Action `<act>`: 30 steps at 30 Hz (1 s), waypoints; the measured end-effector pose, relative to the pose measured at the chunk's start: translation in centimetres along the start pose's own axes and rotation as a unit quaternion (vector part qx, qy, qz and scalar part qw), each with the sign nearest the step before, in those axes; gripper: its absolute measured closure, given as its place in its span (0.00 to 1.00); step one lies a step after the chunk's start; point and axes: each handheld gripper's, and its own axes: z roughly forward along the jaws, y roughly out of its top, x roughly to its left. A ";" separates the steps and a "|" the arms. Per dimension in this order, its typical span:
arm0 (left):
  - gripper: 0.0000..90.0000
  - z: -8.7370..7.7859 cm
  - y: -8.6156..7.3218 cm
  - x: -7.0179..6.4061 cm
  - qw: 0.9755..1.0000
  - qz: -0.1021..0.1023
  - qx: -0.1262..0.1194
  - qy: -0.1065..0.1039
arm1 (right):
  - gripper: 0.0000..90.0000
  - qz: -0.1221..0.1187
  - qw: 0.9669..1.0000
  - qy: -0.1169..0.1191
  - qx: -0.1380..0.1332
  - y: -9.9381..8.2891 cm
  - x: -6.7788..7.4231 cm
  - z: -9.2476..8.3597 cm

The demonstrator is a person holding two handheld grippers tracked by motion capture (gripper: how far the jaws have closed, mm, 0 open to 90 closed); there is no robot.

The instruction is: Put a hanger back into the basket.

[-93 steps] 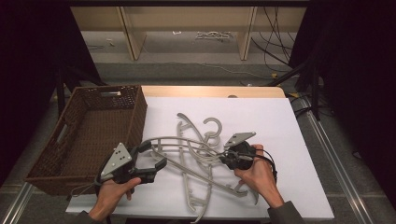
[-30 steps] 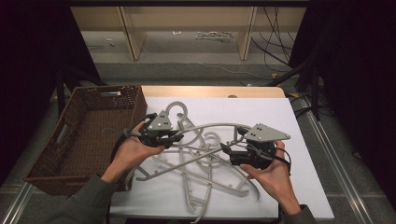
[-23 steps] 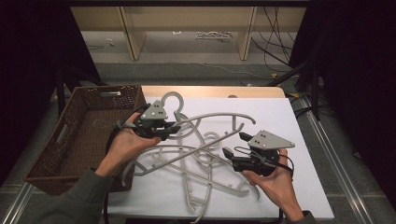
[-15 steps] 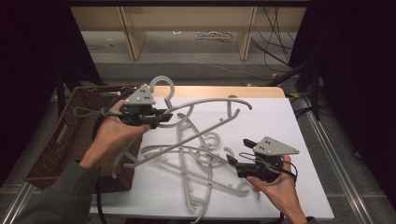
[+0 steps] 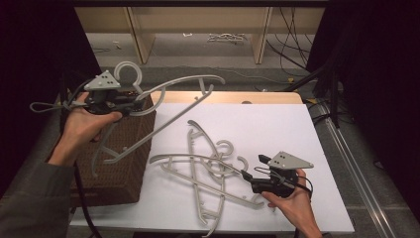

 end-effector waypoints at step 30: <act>0.90 -3.0 -10.8 10.0 0.992 -0.050 0.009 0.115 | 0.28 0.000 1.000 -0.004 0.014 -0.9 -0.3 0.4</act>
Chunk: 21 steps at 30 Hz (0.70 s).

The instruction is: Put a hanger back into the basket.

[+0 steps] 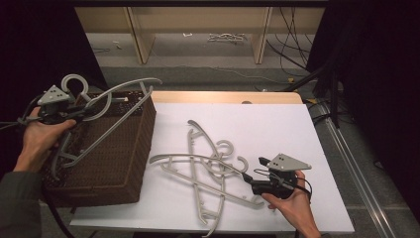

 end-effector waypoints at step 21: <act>0.89 -0.3 -5.0 2.7 0.998 -0.026 0.046 0.037 | 0.28 0.002 1.000 -0.004 -0.001 -0.2 -0.1 0.1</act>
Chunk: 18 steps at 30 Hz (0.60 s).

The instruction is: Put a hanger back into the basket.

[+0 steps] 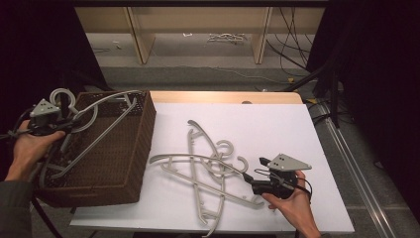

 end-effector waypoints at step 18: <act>0.85 4.5 -3.0 -0.9 0.991 0.012 0.134 0.028 | 0.28 -0.002 1.000 0.006 0.003 0.0 0.1 0.1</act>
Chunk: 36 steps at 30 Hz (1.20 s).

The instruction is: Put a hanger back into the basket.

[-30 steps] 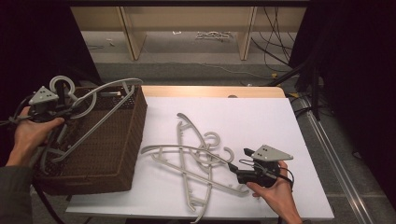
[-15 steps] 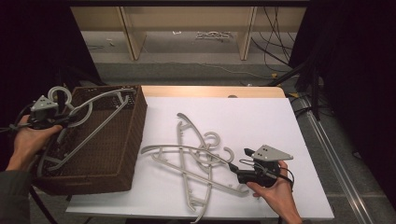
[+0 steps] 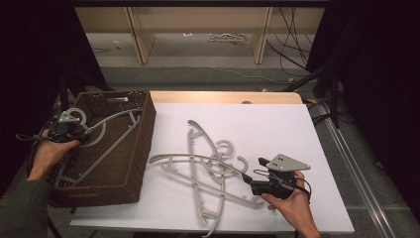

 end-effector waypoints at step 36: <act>0.26 -12.0 3.4 -16.8 0.940 -0.058 -0.286 -0.175 | 0.26 -0.028 0.999 0.019 -0.006 0.1 0.8 0.9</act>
